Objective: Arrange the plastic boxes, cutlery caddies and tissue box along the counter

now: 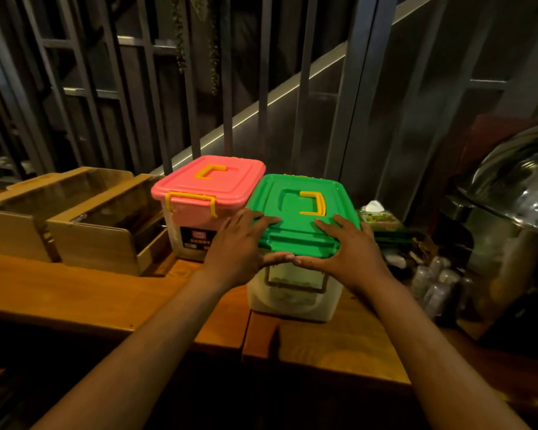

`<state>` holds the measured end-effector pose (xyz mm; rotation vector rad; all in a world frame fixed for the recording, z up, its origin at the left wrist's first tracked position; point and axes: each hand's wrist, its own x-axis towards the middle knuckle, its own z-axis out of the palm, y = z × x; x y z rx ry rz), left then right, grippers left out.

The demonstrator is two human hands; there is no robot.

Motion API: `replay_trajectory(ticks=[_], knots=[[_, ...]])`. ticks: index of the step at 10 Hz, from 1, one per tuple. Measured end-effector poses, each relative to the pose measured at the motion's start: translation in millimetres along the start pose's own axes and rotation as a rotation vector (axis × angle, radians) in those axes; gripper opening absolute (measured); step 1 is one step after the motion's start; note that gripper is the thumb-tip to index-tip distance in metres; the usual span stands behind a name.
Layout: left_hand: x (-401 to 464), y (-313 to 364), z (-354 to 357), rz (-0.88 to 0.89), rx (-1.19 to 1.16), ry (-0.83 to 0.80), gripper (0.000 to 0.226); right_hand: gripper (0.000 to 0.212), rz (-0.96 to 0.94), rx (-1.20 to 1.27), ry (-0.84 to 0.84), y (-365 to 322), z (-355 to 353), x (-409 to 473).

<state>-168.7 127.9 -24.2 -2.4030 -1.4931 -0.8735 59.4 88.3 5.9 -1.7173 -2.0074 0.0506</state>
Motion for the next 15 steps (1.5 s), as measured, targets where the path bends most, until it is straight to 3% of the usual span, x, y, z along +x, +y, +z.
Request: replay_trajectory(ticks=[4, 9, 11, 13, 14, 15], knots=[[75.7, -38.0, 29.6, 0.016, 0.072, -0.167, 0.085, 0.101, 0.079, 0.002, -0.091, 20.4, 14.0, 80.9], [113.1, -53.7, 57.4, 0.016, 0.135, -0.093, 0.084, 0.116, 0.135, 0.02, -0.062, 43.4, 32.9, 131.4], [111.8, -53.7, 52.7, 0.023, 0.138, -0.153, 0.083, 0.119, 0.162, 0.007, -0.045, 41.6, 35.9, 128.2], [94.4, -36.2, 57.4, -0.069, 0.186, -0.056, 0.076, 0.1, 0.227, -0.058, 0.158, 23.4, 59.6, 87.5], [66.6, -4.1, 71.2, -0.076, 0.118, 0.083, 0.062, 0.085, 0.169, -0.146, 0.186, 25.2, 60.9, 61.3], [46.4, 15.8, 81.4, 0.041, 0.034, 0.137, 0.062, 0.07, 0.165, -0.181, 0.139, 33.5, 53.0, 45.0]])
